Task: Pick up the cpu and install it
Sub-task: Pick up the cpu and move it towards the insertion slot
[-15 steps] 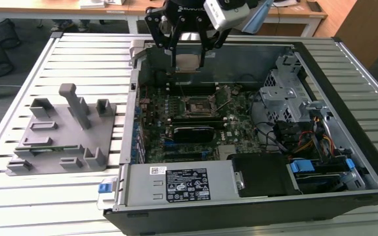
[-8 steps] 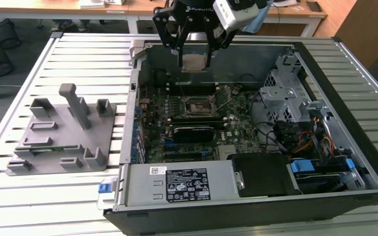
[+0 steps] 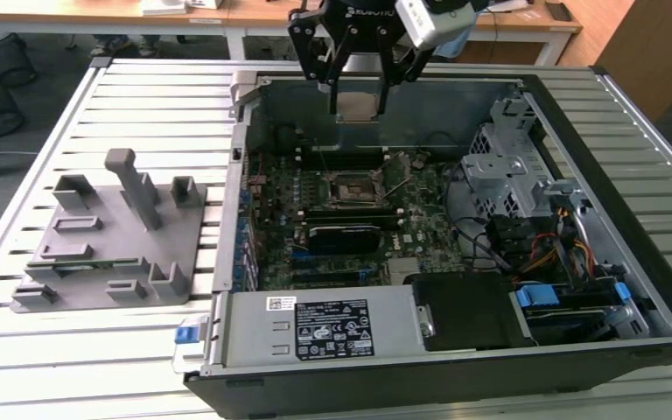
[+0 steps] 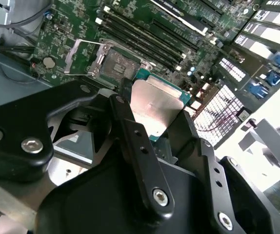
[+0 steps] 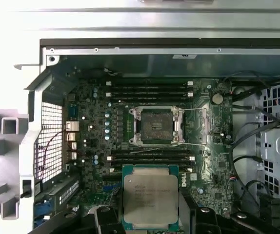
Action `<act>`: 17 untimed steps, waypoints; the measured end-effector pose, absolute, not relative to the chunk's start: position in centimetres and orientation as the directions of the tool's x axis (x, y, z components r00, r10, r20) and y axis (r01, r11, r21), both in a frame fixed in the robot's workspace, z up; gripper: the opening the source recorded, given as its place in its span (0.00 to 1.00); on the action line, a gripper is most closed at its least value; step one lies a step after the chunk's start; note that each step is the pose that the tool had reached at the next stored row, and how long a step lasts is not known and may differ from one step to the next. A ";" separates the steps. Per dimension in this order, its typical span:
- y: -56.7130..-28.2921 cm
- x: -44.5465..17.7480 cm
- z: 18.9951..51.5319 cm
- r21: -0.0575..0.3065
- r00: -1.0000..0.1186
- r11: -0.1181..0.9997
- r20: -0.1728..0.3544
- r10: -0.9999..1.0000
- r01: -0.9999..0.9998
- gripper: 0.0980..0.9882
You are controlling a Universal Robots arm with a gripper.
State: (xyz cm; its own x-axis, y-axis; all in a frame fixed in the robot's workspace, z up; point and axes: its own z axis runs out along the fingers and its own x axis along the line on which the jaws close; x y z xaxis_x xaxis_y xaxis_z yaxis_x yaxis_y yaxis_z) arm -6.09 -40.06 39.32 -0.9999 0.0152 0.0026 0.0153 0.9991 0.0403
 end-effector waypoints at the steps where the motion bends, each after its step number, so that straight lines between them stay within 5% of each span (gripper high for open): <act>1: -39.9 -5.9 39.3 0.041 -1.000 0.999 0.003 0.015 0.015 0.50; 17: -37.3 -3.2 39.1 0.043 -1.000 0.999 0.002 0.015 0.015 0.50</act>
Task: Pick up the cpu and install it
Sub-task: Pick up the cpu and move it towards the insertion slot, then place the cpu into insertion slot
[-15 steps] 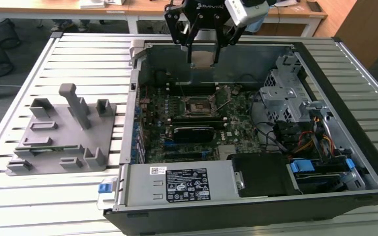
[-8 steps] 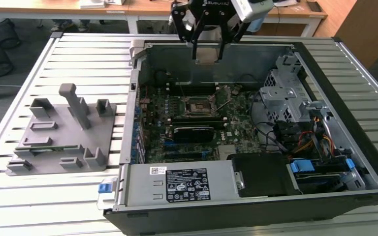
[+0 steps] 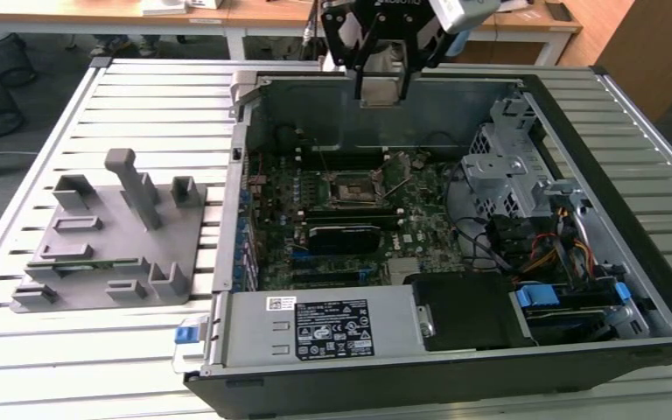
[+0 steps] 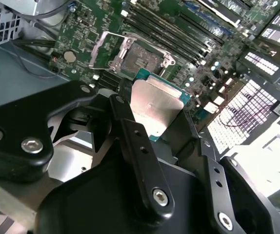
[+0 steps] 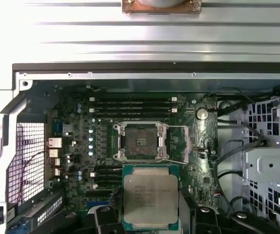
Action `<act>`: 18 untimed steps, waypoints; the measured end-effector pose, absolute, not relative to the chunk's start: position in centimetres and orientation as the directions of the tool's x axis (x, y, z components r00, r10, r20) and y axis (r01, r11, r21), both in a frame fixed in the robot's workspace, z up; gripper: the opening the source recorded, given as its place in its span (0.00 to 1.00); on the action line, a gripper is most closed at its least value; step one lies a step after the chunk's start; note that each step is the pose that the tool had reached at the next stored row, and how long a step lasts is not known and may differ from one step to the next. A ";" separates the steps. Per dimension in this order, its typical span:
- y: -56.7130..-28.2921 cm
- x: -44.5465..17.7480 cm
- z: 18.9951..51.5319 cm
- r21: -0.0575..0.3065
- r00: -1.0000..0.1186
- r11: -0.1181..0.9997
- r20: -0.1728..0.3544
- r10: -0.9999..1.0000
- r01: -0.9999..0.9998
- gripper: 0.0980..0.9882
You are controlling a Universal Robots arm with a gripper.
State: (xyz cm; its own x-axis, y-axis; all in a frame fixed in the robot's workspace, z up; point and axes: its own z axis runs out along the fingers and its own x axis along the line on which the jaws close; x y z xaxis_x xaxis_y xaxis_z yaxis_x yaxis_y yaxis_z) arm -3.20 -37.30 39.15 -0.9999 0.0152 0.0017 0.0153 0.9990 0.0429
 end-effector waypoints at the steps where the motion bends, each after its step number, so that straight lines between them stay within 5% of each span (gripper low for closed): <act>1: -37.2 -3.0 39.1 0.043 -1.000 0.999 0.002 0.015 0.015 0.50; 18: -36.8 -0.4 39.1 0.038 -1.000 0.999 0.001 0.020 0.020 0.50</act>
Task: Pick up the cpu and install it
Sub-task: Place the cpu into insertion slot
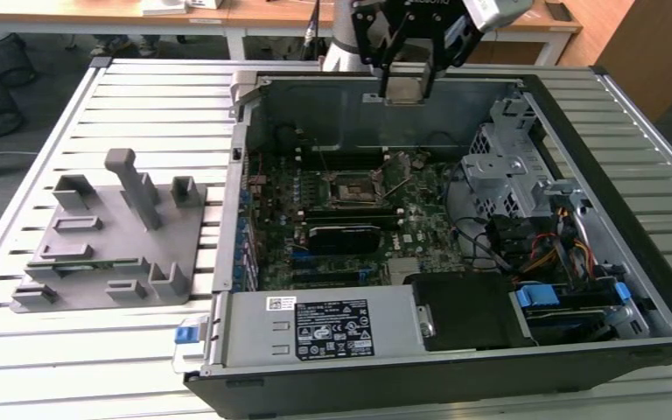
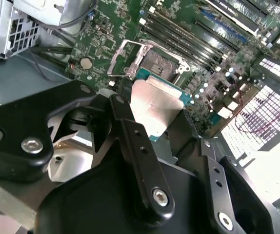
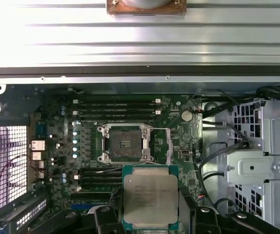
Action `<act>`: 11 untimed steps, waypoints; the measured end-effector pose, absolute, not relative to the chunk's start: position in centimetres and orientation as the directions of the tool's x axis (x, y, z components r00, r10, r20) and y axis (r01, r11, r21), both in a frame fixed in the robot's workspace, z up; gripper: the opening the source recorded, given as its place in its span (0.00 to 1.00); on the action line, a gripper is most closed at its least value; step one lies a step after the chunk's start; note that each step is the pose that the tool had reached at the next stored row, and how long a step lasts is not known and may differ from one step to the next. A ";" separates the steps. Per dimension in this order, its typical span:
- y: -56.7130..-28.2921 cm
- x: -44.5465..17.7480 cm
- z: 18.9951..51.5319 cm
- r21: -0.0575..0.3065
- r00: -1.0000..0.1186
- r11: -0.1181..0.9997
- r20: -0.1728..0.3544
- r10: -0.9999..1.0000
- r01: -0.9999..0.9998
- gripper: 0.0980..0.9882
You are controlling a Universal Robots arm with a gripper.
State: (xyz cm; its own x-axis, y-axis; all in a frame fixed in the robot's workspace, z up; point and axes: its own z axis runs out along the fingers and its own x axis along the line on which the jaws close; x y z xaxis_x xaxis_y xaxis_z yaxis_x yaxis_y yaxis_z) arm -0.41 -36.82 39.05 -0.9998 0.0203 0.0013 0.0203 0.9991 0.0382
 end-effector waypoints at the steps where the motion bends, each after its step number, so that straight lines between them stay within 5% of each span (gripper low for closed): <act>1: -36.8 -0.4 39.1 0.038 -1.000 0.999 0.001 0.020 0.020 0.50; 11: -36.8 -0.4 39.0 0.038 -0.998 0.998 0.001 0.057 0.057 0.50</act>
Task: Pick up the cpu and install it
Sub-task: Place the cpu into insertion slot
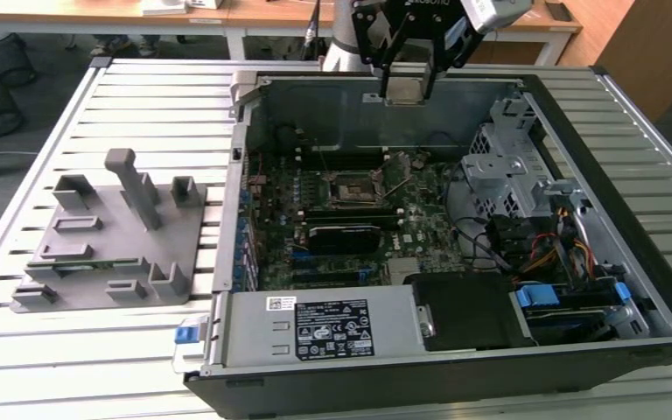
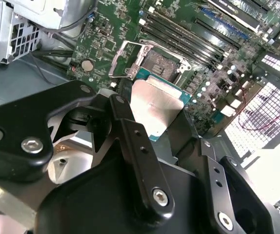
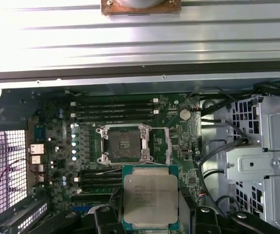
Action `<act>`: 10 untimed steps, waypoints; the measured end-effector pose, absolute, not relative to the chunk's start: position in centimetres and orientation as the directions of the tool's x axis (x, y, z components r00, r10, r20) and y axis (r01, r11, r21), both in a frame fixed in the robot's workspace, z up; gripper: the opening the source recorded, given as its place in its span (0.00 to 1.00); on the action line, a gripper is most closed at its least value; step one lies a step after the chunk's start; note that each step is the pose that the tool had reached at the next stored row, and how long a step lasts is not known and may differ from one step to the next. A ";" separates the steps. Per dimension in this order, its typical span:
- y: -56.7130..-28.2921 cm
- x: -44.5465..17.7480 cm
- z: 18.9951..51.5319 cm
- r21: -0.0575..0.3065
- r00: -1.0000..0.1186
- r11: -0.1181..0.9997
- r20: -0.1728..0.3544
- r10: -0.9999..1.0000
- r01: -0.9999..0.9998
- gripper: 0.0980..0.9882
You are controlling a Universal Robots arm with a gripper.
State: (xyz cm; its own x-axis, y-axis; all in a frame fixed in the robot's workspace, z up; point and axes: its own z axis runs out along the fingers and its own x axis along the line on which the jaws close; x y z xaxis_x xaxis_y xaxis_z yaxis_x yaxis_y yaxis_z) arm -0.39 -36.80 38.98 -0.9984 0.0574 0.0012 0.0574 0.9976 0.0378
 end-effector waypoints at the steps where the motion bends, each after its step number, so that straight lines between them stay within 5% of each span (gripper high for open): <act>1: -36.8 -0.4 39.0 0.038 -0.998 0.997 0.001 0.066 0.066 0.50; 10: -36.8 -0.5 38.9 0.038 -0.988 0.987 0.001 0.156 0.156 0.50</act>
State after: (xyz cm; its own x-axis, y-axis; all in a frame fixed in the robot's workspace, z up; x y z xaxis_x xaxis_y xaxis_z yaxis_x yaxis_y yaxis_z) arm -0.46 -36.78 38.91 -0.9877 0.1561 0.0007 0.1560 0.9870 0.0378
